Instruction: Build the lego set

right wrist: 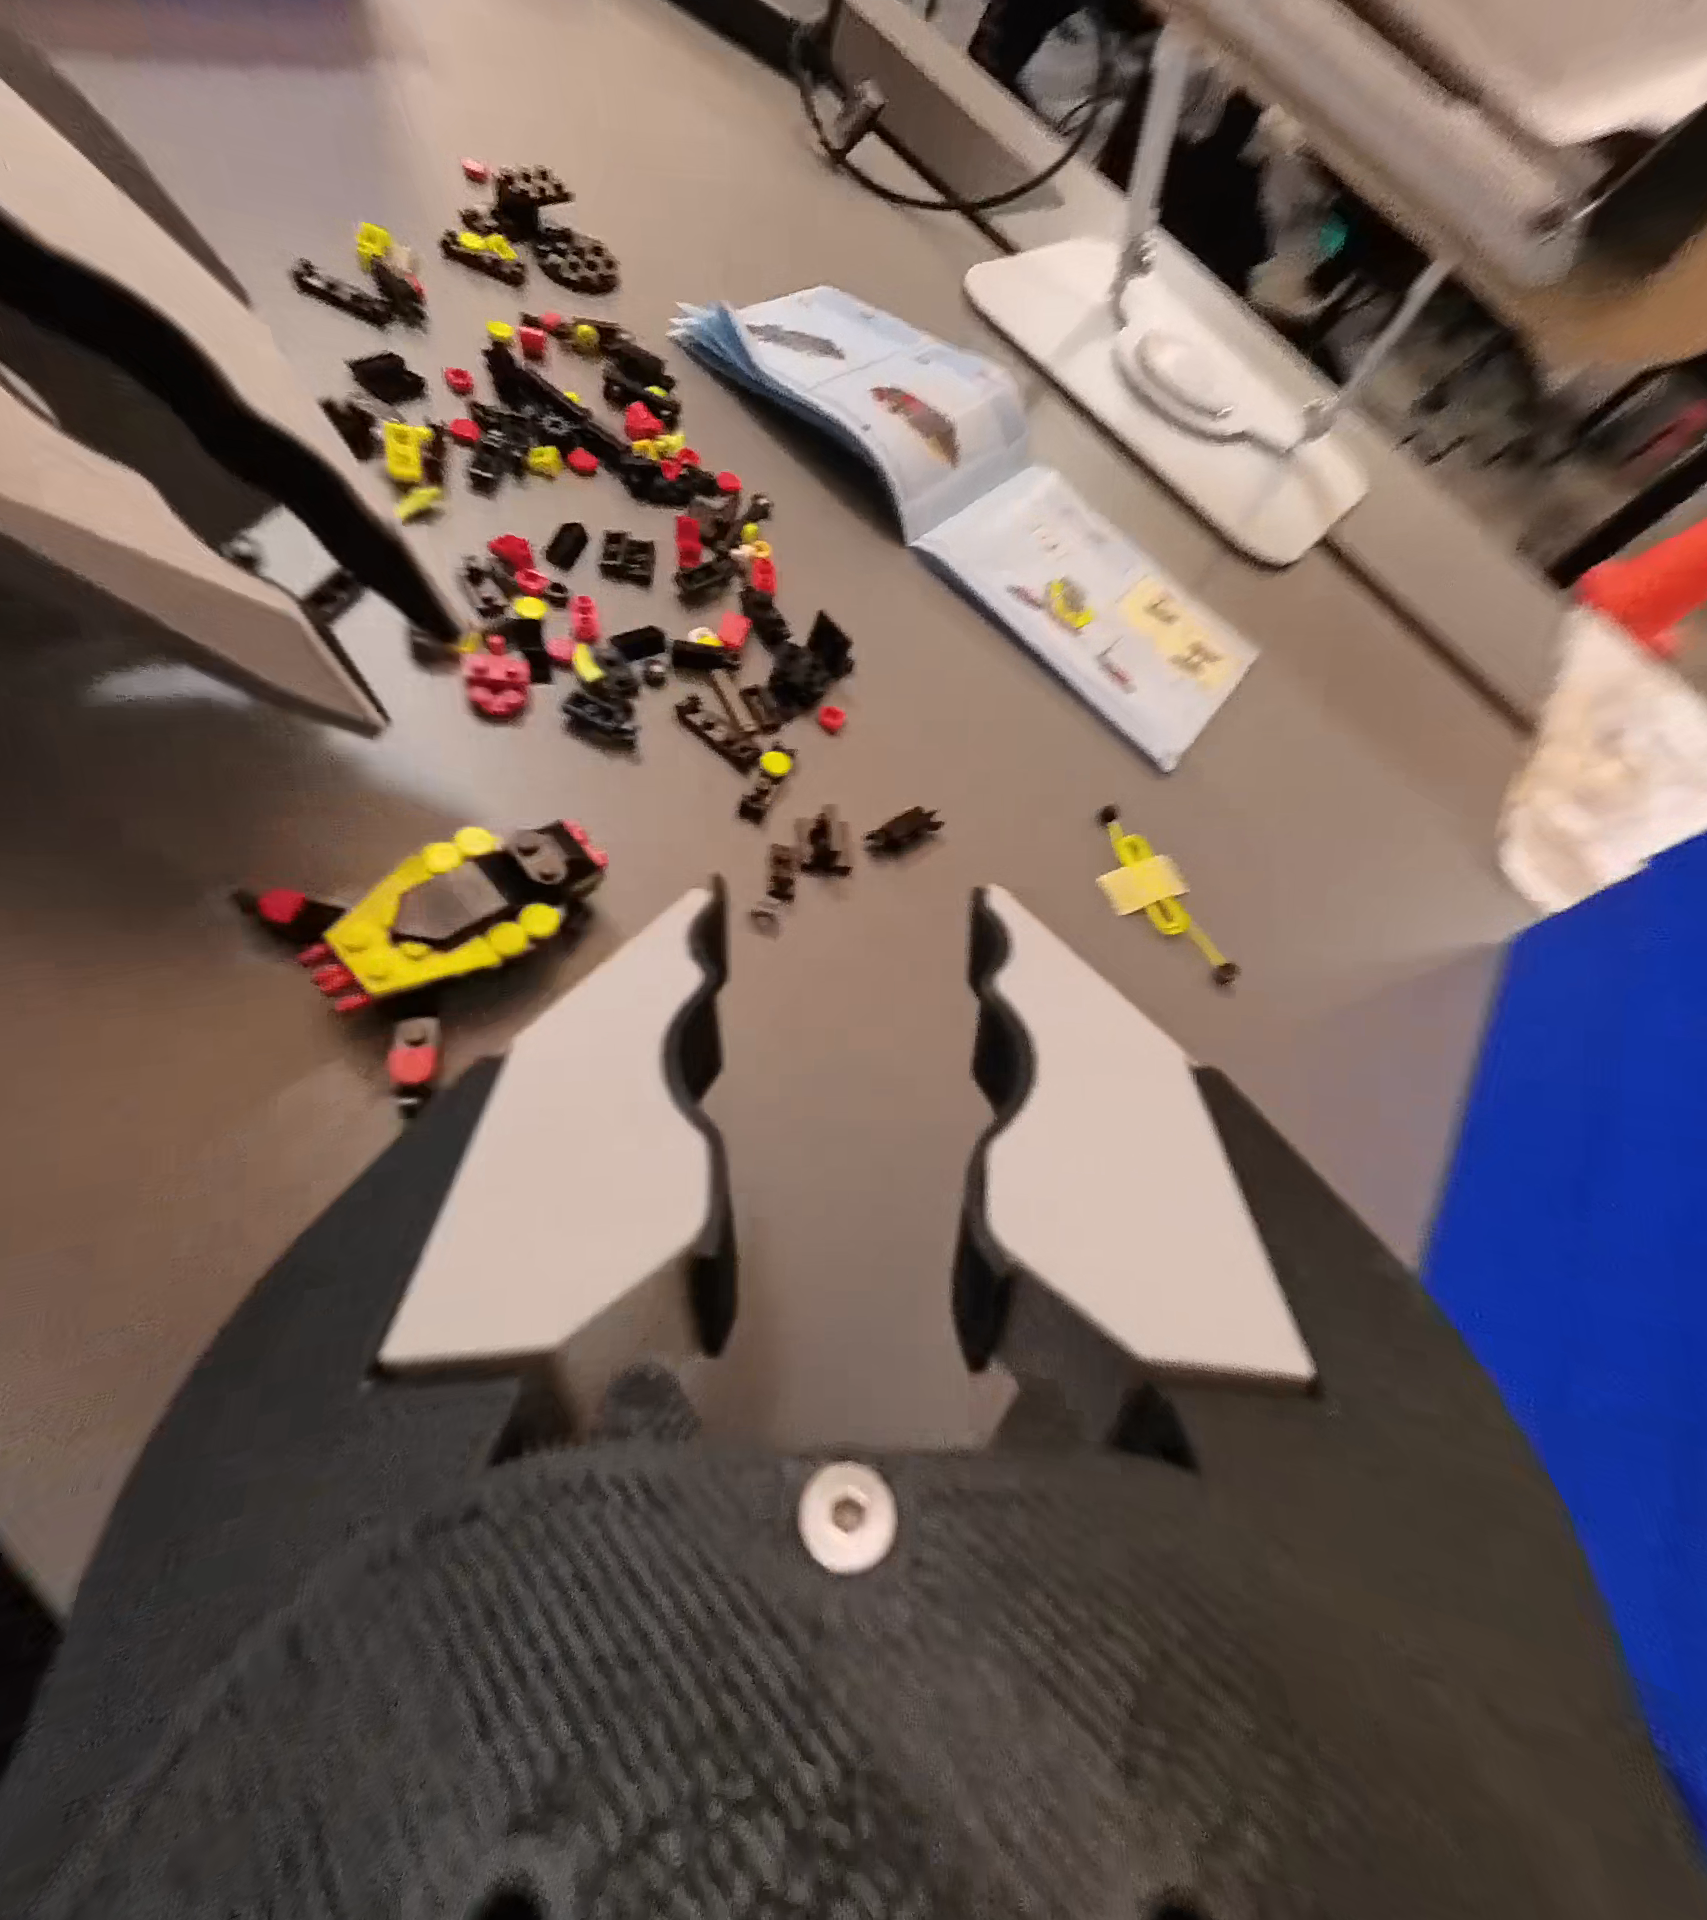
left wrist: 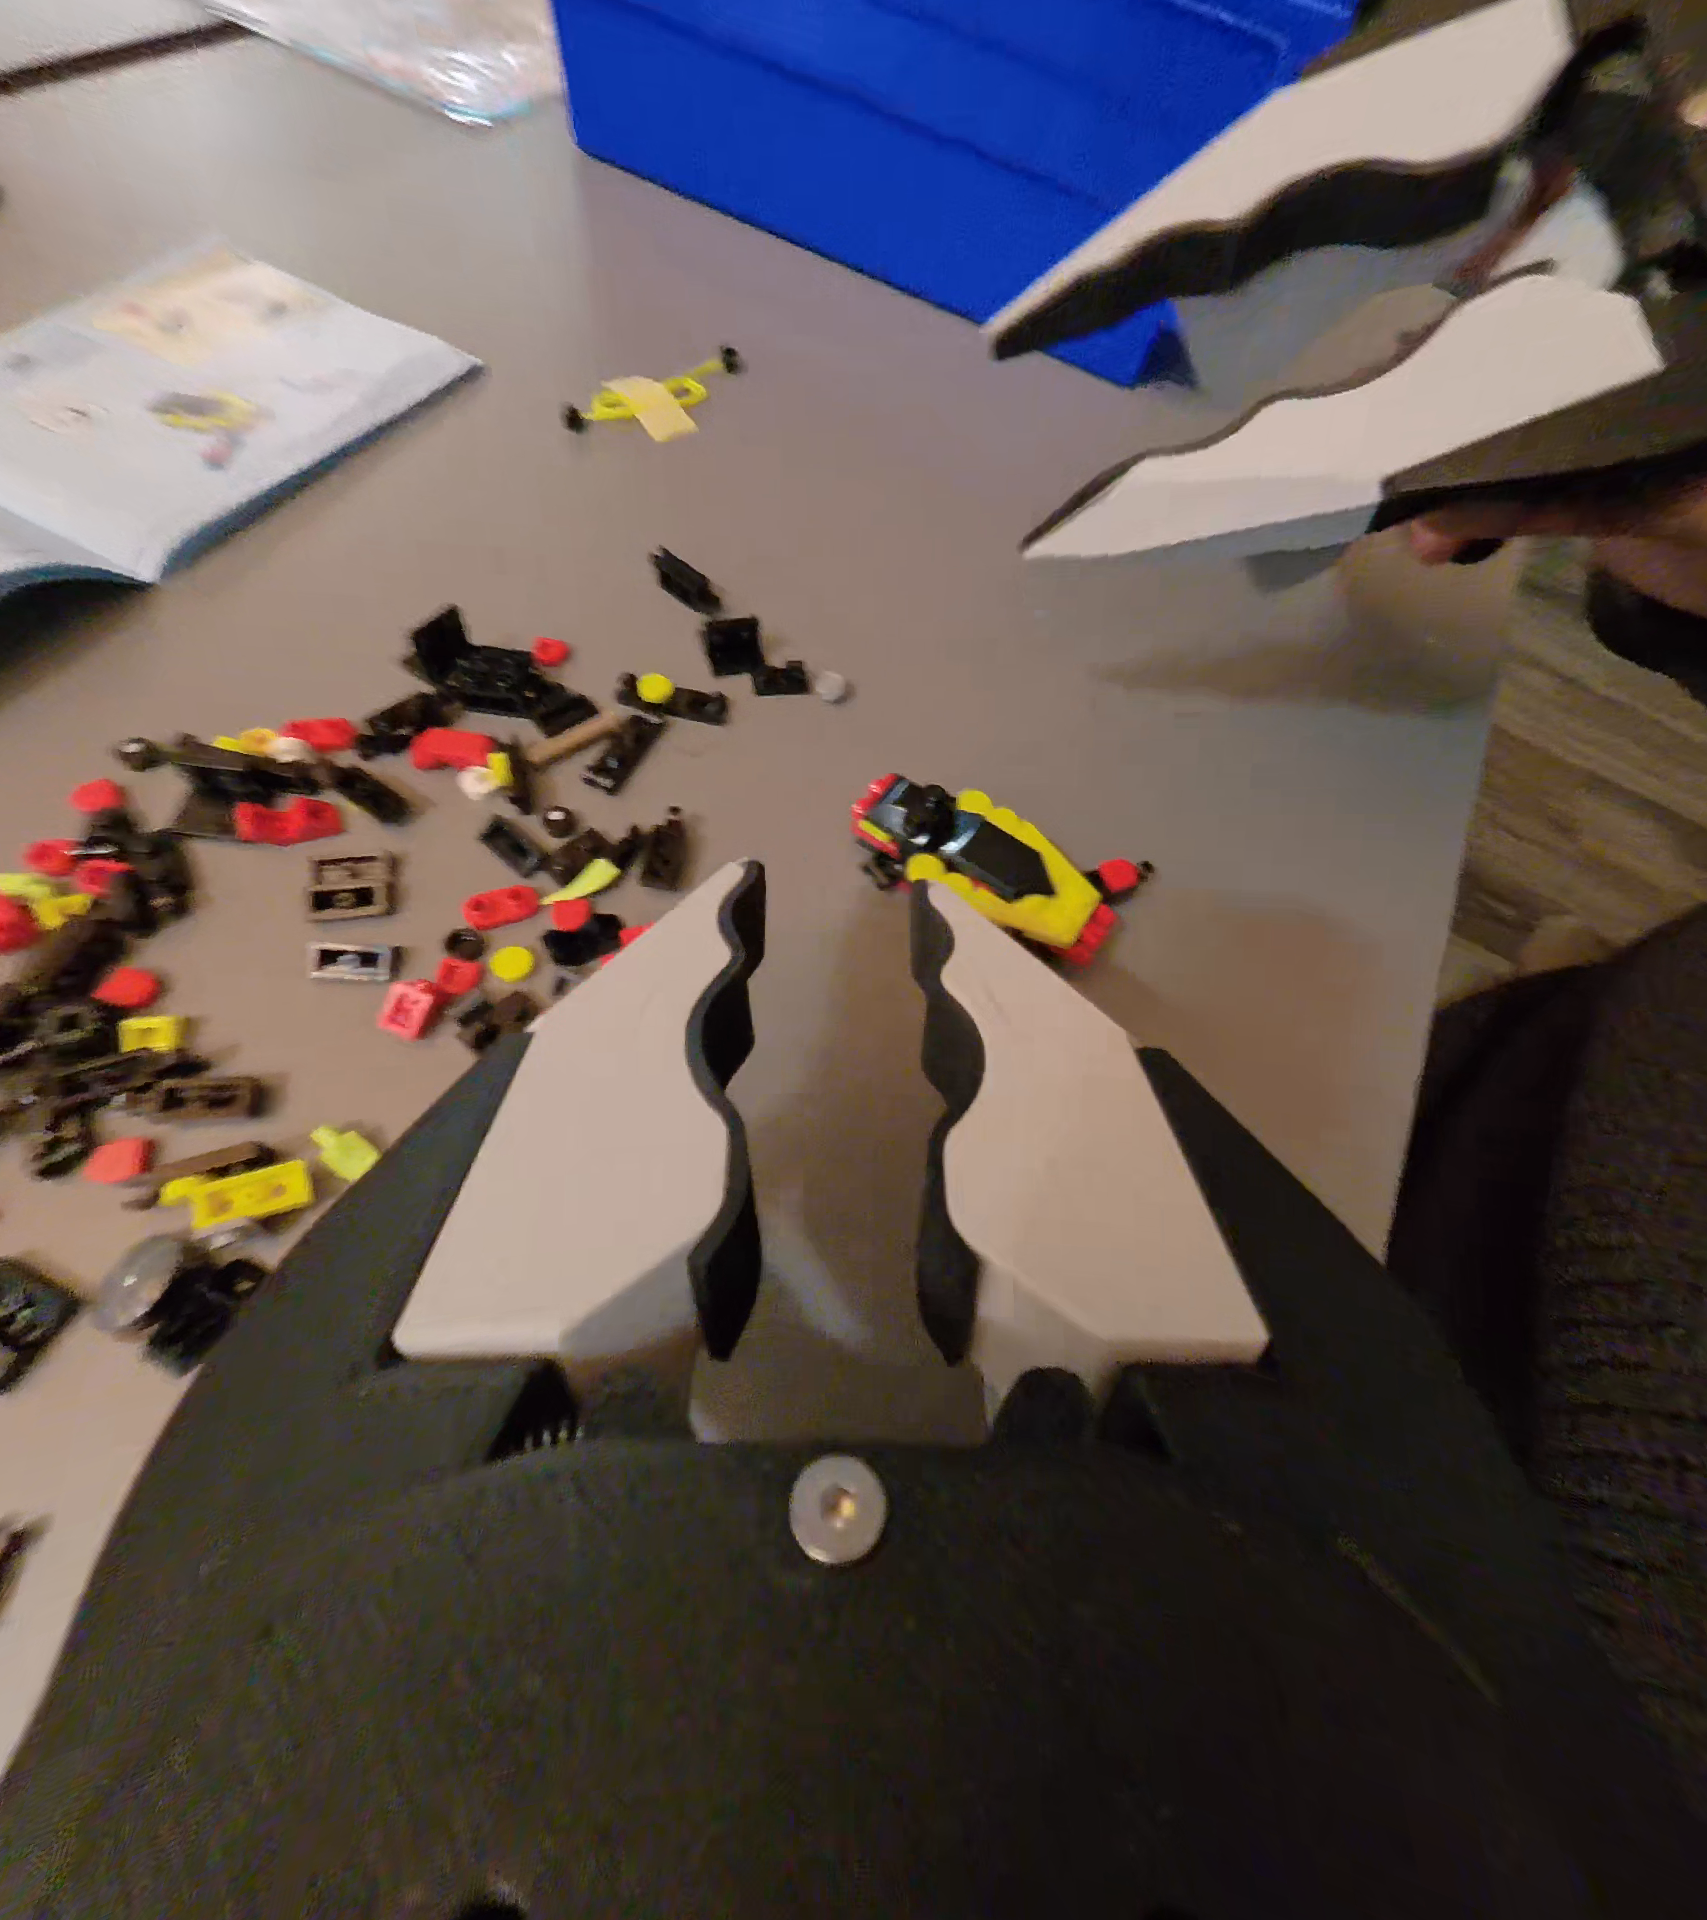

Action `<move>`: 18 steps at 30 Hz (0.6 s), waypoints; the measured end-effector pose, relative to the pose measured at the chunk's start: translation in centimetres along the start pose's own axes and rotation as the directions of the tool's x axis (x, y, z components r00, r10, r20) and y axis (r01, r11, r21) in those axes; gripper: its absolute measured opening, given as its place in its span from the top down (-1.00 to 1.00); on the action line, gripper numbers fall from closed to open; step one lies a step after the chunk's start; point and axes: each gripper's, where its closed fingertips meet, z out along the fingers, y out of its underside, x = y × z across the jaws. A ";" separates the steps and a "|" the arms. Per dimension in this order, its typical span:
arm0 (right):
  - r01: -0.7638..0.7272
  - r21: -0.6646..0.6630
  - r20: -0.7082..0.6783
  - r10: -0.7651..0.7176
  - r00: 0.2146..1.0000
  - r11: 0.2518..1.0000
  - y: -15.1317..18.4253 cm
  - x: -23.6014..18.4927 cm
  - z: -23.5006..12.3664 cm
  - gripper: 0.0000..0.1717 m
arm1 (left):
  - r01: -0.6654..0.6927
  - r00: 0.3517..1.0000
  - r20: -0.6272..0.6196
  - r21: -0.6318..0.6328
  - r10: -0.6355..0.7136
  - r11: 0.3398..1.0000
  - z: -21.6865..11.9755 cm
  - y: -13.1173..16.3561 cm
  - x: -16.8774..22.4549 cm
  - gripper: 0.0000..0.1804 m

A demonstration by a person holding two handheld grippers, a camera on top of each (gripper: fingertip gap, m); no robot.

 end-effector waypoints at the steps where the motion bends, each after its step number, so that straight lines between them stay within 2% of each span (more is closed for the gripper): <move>1: 0.017 0.012 -0.037 -0.017 0.999 1.000 -0.1 0.5 -0.2 0.60 | 0.007 1.000 0.022 0.006 -0.007 1.000 -0.1 -0.1 -0.5 0.69; 4: -0.002 0.032 -0.067 0.004 0.998 0.999 0.0 1.1 -0.6 0.81 | 0.013 0.998 0.061 0.009 -0.013 1.000 -0.1 -0.1 -1.1 0.76; 5: -0.023 0.033 -0.059 0.025 0.998 0.999 0.1 1.1 -0.6 0.81 | 0.003 0.997 0.071 0.007 -0.003 1.000 -0.1 -0.1 -1.2 0.83; 7: -0.070 0.024 -0.013 0.070 0.997 0.997 0.5 0.7 -0.4 0.87 | -0.023 0.996 0.092 0.009 0.022 1.000 -0.2 -0.2 -1.2 1.00; 9: -0.089 0.022 0.072 0.087 0.994 0.996 0.4 -0.5 -0.3 1.00 | -0.043 0.993 0.115 0.022 0.041 0.999 -0.3 -0.4 -1.3 1.00; 11: -0.064 0.013 0.170 0.061 0.984 0.998 0.4 -2.4 -0.1 1.00 | -0.047 0.989 0.145 0.025 0.042 0.999 -0.4 -0.4 -1.6 1.00; 15: 0.018 0.004 0.210 -0.019 0.977 1.000 0.7 -4.1 0.3 1.00 | -0.045 0.988 0.151 0.033 0.040 0.998 -0.5 -0.5 -1.7 1.00; 18: -0.028 -0.008 0.283 0.029 0.959 1.000 0.8 -5.0 0.0 1.00 | -0.050 0.989 0.138 0.031 0.045 0.998 -0.4 -0.5 -1.5 1.00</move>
